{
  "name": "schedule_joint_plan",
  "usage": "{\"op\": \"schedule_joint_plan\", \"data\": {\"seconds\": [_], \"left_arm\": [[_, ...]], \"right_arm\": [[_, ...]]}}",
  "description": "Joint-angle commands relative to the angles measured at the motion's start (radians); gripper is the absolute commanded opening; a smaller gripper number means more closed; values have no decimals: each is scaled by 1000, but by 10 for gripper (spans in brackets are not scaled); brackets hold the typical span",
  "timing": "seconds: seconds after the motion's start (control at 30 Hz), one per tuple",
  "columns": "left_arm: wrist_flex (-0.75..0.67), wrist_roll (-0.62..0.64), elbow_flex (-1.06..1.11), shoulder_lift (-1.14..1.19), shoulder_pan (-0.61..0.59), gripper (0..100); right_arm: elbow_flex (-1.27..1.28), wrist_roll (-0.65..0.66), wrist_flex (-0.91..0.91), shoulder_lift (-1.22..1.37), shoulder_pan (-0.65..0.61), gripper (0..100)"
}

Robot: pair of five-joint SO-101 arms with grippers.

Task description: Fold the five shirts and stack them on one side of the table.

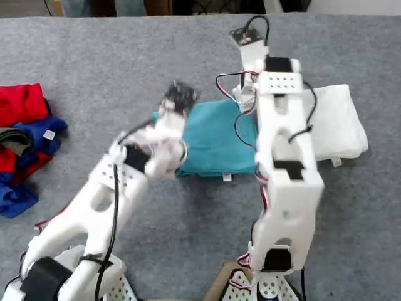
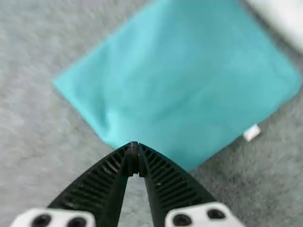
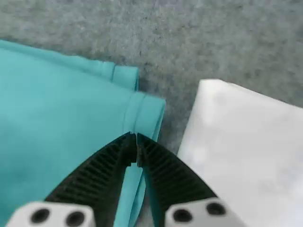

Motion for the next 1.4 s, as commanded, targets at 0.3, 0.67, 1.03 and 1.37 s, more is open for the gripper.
{"op": "schedule_joint_plan", "data": {"seconds": [0.3,0.67,1.03,1.37], "left_arm": [[-229,49,147,164,94,29],[129,57,-117,-18,15,29],[-118,155,-312,252,-171,30],[-150,164,-648,720,-239,29]], "right_arm": [[-796,-9,292,516,2,15],[-1098,-11,433,486,2,15],[-387,-35,431,-77,-6,15],[429,-239,218,-469,-32,15]]}}
